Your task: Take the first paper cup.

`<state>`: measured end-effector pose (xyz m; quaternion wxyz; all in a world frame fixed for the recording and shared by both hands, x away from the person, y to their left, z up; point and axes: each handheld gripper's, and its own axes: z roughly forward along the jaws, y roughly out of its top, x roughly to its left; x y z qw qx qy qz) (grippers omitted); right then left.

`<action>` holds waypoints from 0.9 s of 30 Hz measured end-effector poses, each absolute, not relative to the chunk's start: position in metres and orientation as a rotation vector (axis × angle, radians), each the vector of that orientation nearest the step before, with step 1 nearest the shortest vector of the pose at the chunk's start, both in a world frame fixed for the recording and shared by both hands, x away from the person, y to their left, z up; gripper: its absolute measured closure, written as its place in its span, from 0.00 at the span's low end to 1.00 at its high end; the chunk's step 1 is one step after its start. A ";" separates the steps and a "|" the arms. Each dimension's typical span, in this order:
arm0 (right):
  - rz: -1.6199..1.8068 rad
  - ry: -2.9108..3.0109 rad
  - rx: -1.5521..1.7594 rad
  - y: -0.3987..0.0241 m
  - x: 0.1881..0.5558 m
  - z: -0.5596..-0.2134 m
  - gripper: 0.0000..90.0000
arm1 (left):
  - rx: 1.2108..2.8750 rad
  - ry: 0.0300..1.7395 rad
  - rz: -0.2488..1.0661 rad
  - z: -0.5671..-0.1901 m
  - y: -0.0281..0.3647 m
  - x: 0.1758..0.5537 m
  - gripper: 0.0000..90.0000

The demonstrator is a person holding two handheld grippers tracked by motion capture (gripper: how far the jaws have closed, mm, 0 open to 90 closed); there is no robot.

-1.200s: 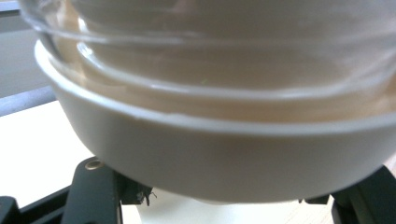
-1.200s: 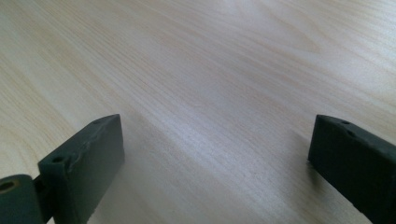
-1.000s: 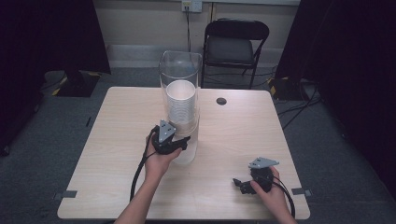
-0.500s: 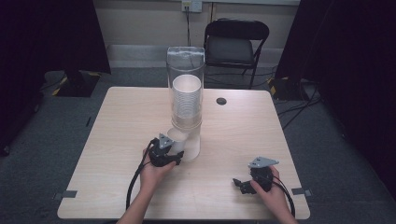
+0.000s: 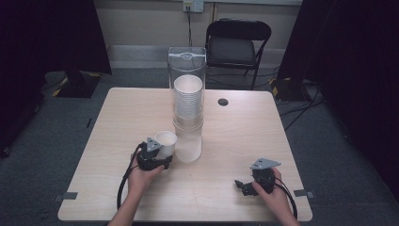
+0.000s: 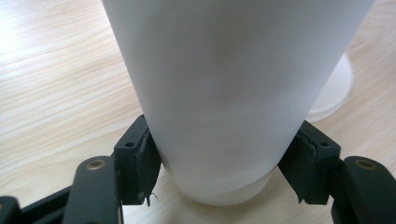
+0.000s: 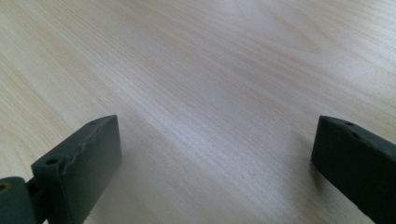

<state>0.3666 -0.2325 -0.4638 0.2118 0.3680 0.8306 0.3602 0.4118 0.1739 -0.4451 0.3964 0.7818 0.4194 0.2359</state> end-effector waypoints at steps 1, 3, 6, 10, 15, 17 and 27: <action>1.001 2.307 1.019 -0.233 0.367 -0.464 0.01 | 1.995 1.066 0.603 -0.444 0.179 0.412 0.39; 1.000 2.307 1.022 -0.232 0.367 -0.464 0.01 | 1.965 1.081 0.616 -0.443 0.186 0.412 0.39; 1.000 2.307 1.022 -0.233 0.367 -0.464 0.01 | 1.960 1.103 0.623 -0.444 0.195 0.413 0.39; 1.000 2.307 1.022 -0.233 0.367 -0.464 0.01 | 1.964 1.120 0.639 -0.445 0.206 0.414 0.39; 1.000 2.307 1.022 -0.233 0.367 -0.464 0.01 | 1.912 1.161 0.648 -0.449 0.219 0.414 0.39; 1.001 2.307 1.019 -0.233 0.367 -0.464 0.01 | 1.916 1.177 0.655 -0.453 0.224 0.414 0.38; 1.000 2.307 1.022 -0.233 0.367 -0.464 0.01 | 1.894 1.193 0.657 -0.460 0.231 0.414 0.38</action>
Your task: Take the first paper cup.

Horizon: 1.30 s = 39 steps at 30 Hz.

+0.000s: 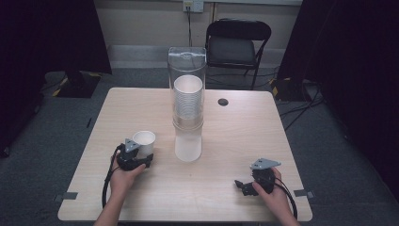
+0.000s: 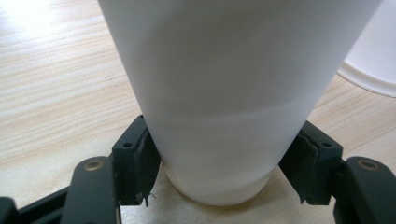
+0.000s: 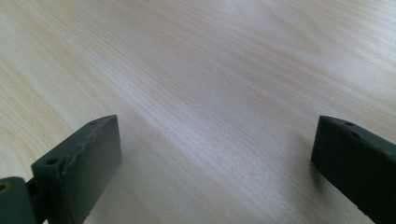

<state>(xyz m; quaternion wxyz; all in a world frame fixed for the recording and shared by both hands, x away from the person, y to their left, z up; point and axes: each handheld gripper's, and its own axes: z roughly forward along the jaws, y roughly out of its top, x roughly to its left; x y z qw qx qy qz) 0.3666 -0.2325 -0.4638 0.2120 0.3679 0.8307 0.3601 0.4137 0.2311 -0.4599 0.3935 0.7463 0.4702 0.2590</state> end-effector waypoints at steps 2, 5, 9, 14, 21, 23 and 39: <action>1.000 2.307 1.022 -0.232 0.367 -0.464 0.01 | 1.887 1.199 0.654 -0.461 0.231 0.414 0.38; 1.000 2.307 1.021 -0.233 0.367 -0.464 0.01 | 1.890 1.201 0.653 -0.463 0.232 0.414 0.37; 1.000 2.307 1.022 -0.233 0.367 -0.464 0.01 | 1.893 1.207 0.637 -0.466 0.235 0.413 0.37; 1.001 2.307 1.022 -0.233 0.367 -0.464 0.01 | 1.901 1.203 0.640 -0.466 0.237 0.410 0.37; 1.001 2.307 1.022 -0.233 0.367 -0.464 0.01 | 1.917 1.209 0.635 -0.467 0.241 0.405 0.25; 1.000 2.307 1.022 -0.233 0.367 -0.464 0.01 | 1.918 1.198 0.629 -0.468 0.243 0.401 0.24; 1.000 2.307 1.022 -0.233 0.367 -0.464 0.01 | 1.948 1.163 0.562 -0.465 0.252 0.377 0.20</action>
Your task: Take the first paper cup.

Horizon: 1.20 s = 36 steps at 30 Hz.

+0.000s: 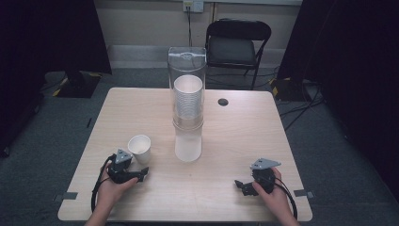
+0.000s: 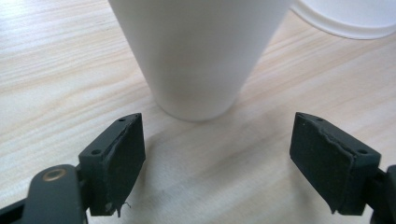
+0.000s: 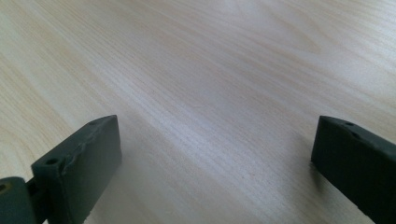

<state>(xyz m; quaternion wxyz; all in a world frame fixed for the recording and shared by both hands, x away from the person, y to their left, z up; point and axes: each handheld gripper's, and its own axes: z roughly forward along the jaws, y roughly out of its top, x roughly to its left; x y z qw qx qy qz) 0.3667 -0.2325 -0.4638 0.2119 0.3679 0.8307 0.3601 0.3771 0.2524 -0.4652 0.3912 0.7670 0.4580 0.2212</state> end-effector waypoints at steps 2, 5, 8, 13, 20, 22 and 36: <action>1.001 2.307 1.019 -0.233 0.367 -0.464 0.01 | 1.948 1.161 0.553 -0.465 0.251 0.374 0.20; 1.001 2.307 1.019 -0.233 0.367 -0.464 0.01 | 1.953 1.159 0.528 -0.467 0.249 0.368 0.20; 1.001 2.307 1.019 -0.233 0.367 -0.464 0.01 | 1.972 1.136 0.525 -0.468 0.247 0.363 0.20; 1.001 2.307 1.019 -0.233 0.367 -0.464 0.01 | 1.984 1.107 0.510 -0.467 0.240 0.358 0.20; 1.000 2.307 1.022 -0.233 0.367 -0.464 0.01 | 1.998 1.046 0.487 -0.463 0.223 0.354 0.20; 1.001 2.307 1.019 -0.233 0.367 -0.464 0.01 | 2.012 1.023 0.475 -0.462 0.218 0.353 0.20; 1.001 2.307 1.019 -0.233 0.367 -0.464 0.01 | 2.030 0.911 0.423 -0.456 0.182 0.348 0.21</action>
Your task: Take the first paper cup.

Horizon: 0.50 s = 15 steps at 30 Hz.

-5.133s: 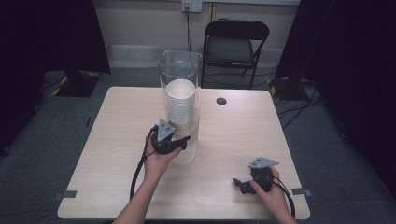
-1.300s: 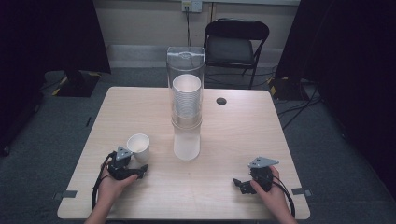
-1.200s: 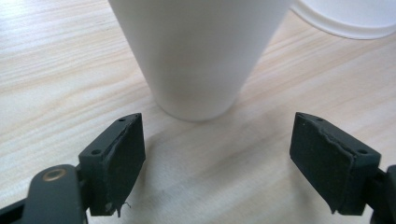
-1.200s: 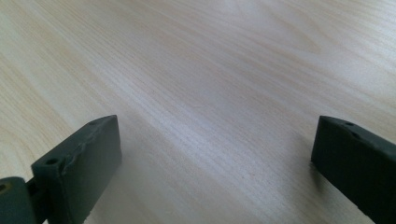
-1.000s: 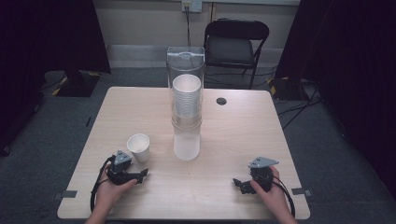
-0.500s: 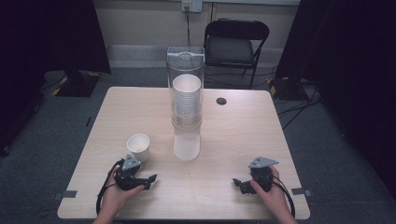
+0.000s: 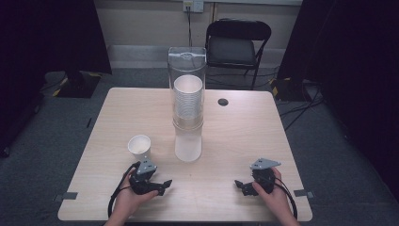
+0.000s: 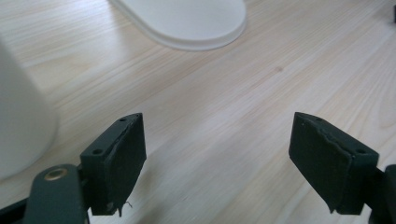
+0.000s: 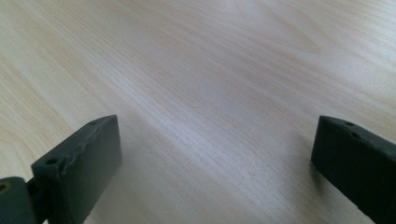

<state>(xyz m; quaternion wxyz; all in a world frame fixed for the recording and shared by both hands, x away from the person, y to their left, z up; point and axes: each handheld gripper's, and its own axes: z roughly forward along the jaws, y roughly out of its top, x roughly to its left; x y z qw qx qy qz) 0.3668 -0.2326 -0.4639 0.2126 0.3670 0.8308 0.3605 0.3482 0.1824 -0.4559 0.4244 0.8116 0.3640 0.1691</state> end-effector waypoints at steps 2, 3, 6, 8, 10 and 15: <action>1.001 2.307 1.019 -0.233 0.367 -0.464 0.01 | 2.036 0.901 0.412 -0.455 0.177 0.348 0.21; 1.001 2.307 1.019 -0.233 0.367 -0.464 0.01 | 2.041 0.889 0.418 -0.454 0.174 0.349 0.21; 1.001 2.307 1.019 -0.233 0.367 -0.464 0.01 | 2.045 0.873 0.411 -0.453 0.167 0.351 0.21; 1.001 2.307 1.019 -0.233 0.367 -0.464 0.01 | 2.046 0.867 0.413 -0.452 0.164 0.352 0.21; 1.001 2.307 1.019 -0.233 0.367 -0.464 0.01 | 2.039 0.867 0.400 -0.451 0.159 0.354 0.21; 1.000 2.307 1.022 -0.233 0.367 -0.464 0.01 | 2.031 0.860 0.397 -0.447 0.150 0.360 0.21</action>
